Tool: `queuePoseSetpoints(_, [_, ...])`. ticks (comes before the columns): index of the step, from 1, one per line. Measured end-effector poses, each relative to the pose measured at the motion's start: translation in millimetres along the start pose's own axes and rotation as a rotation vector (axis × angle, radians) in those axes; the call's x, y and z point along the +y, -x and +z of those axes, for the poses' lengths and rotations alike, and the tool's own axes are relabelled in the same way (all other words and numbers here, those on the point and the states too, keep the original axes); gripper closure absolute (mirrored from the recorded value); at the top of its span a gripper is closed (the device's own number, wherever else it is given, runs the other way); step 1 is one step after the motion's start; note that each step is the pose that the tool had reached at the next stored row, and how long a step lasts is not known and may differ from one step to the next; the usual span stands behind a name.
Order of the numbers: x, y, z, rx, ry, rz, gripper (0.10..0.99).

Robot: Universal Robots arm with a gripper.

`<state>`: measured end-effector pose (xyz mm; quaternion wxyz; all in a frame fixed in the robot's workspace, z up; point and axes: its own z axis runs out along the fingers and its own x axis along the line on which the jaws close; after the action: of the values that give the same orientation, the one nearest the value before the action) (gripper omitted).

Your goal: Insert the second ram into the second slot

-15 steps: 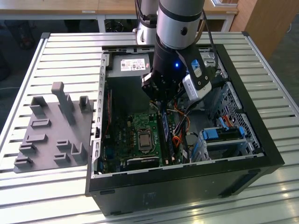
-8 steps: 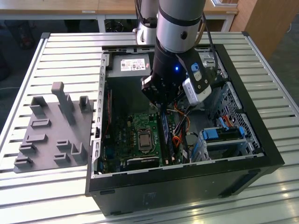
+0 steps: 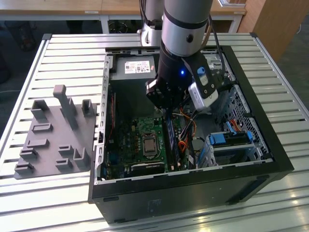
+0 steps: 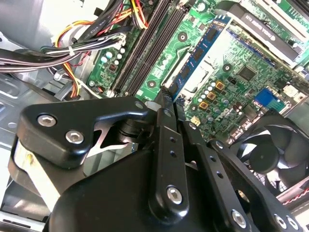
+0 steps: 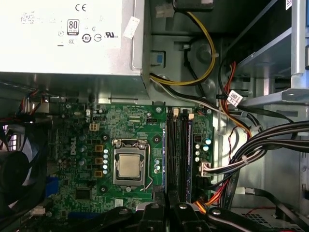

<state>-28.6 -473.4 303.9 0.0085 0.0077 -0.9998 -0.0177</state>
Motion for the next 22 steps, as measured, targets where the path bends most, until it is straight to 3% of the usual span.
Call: queuePoseSetpoints(22, [-2.8, 1.4, 5.6, -0.0002, 0.0, 0.006, 0.949])
